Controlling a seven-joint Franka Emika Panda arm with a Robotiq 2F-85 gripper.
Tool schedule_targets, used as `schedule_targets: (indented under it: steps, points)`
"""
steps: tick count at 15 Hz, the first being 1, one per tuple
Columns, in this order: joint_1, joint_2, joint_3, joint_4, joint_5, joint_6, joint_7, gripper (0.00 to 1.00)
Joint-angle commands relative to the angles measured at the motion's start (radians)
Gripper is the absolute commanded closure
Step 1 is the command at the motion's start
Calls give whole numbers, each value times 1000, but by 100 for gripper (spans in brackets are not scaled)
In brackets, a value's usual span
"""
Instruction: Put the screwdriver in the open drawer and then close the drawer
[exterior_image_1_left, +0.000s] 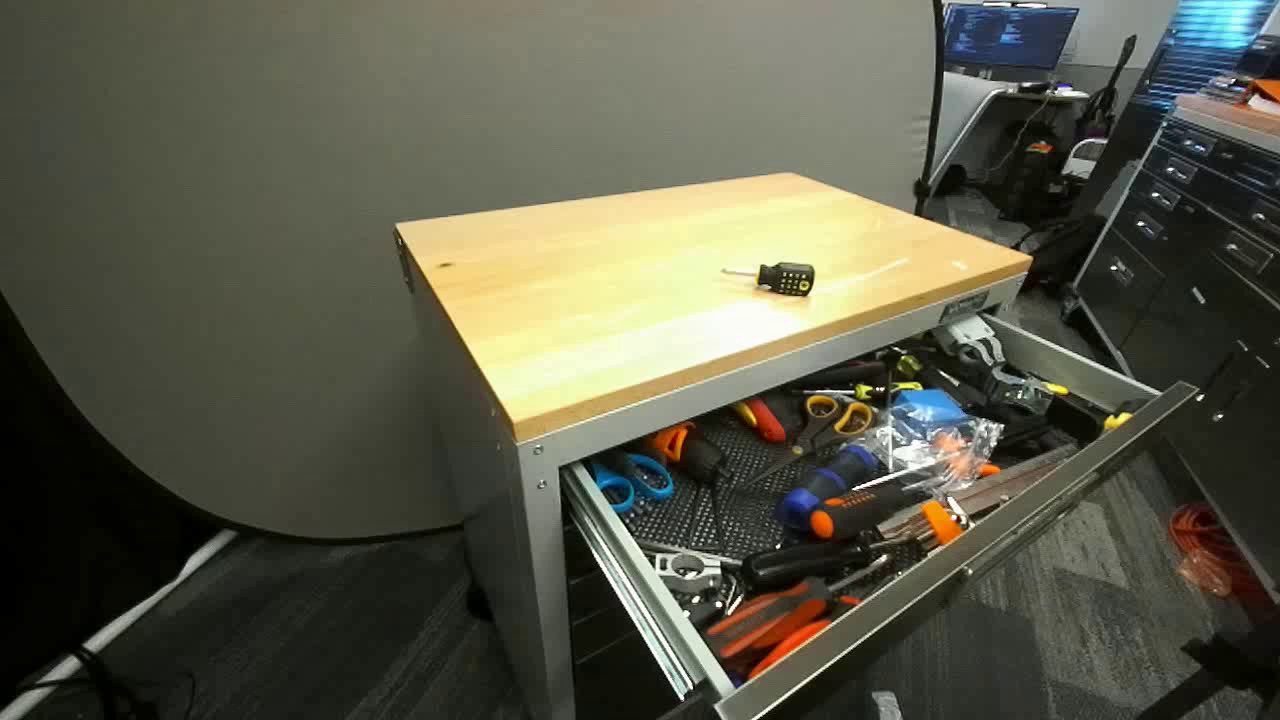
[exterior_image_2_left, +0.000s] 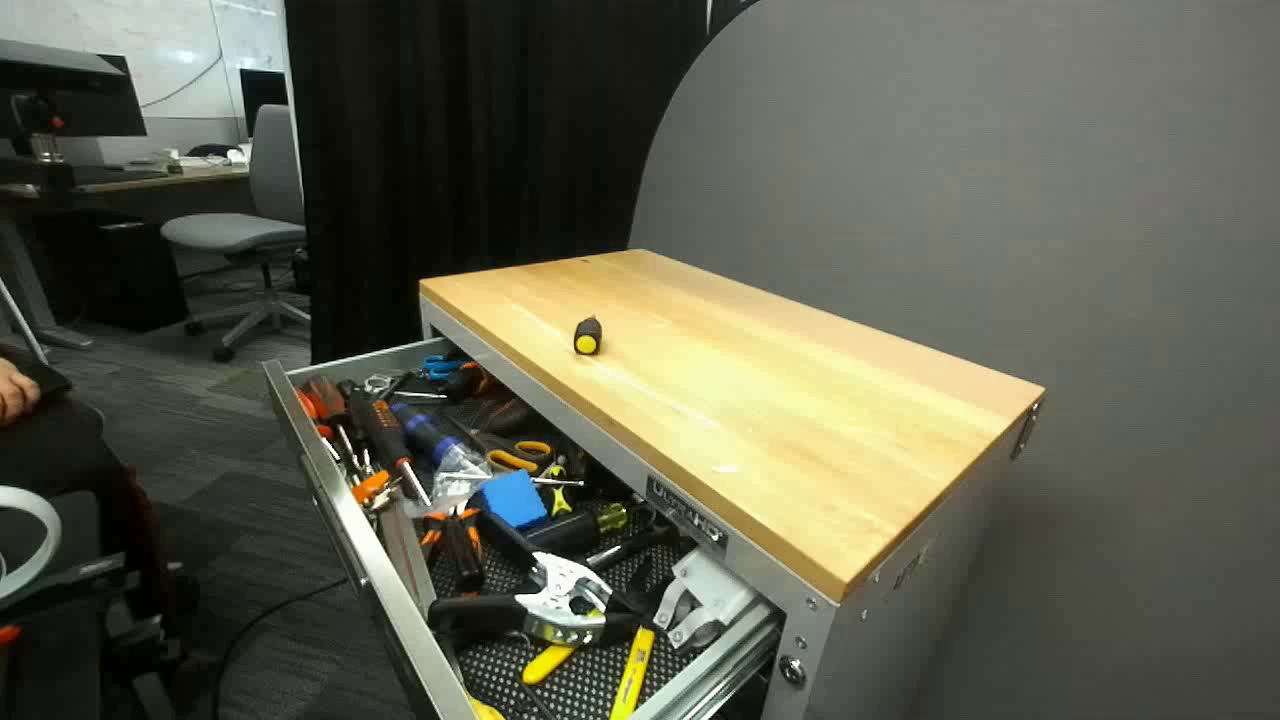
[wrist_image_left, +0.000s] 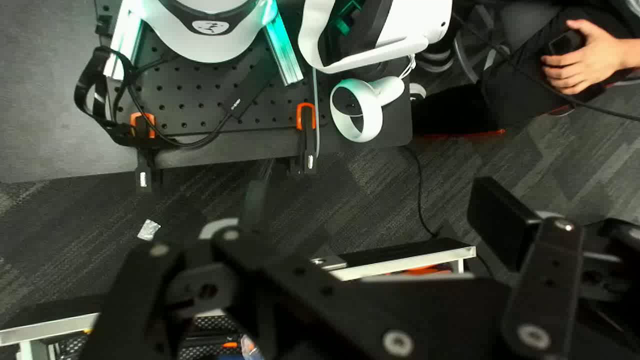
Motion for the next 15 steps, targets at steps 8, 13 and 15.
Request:
schedule_targets:
  steps: [8, 13, 15]
  points:
    - [-23, 0, 16, 12, 7, -3, -14, 0]
    - [47, 230, 107, 81, 61, 256, -33, 0]
    - [70, 333, 144, 120, 80, 374, -28, 0]
